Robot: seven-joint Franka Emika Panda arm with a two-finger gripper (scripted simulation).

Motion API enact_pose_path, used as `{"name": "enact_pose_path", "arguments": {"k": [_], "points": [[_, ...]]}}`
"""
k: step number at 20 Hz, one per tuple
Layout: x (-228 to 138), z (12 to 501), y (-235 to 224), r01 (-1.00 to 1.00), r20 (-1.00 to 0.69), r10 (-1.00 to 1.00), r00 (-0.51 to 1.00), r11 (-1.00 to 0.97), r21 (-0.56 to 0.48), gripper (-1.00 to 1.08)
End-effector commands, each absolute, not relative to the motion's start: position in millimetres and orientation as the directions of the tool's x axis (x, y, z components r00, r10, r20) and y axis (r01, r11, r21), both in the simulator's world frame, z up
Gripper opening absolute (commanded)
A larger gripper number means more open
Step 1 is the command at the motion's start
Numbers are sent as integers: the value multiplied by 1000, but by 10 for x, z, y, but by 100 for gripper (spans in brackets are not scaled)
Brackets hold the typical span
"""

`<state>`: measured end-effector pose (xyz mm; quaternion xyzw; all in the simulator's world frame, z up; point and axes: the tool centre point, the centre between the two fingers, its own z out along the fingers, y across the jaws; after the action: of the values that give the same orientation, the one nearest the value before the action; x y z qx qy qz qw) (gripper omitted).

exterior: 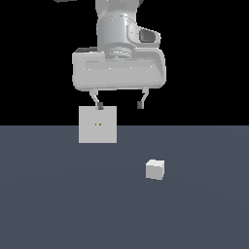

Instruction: Plug the charger into the wall socket.

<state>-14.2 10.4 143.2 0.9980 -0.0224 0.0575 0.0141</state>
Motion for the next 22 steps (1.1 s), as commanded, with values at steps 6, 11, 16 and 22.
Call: {"name": "enact_pose_path", "arguments": {"k": [6,11,16,22], "points": [[-256,1238,-89,-139,206,-130,970,-990,28,100],[-328,1104,-214,-200,265,-186,946,-979,26,100],[-396,966,-338,-260,324,-240,915,-965,21,100],[-463,812,-474,-325,386,-295,874,-946,13,100]]}}
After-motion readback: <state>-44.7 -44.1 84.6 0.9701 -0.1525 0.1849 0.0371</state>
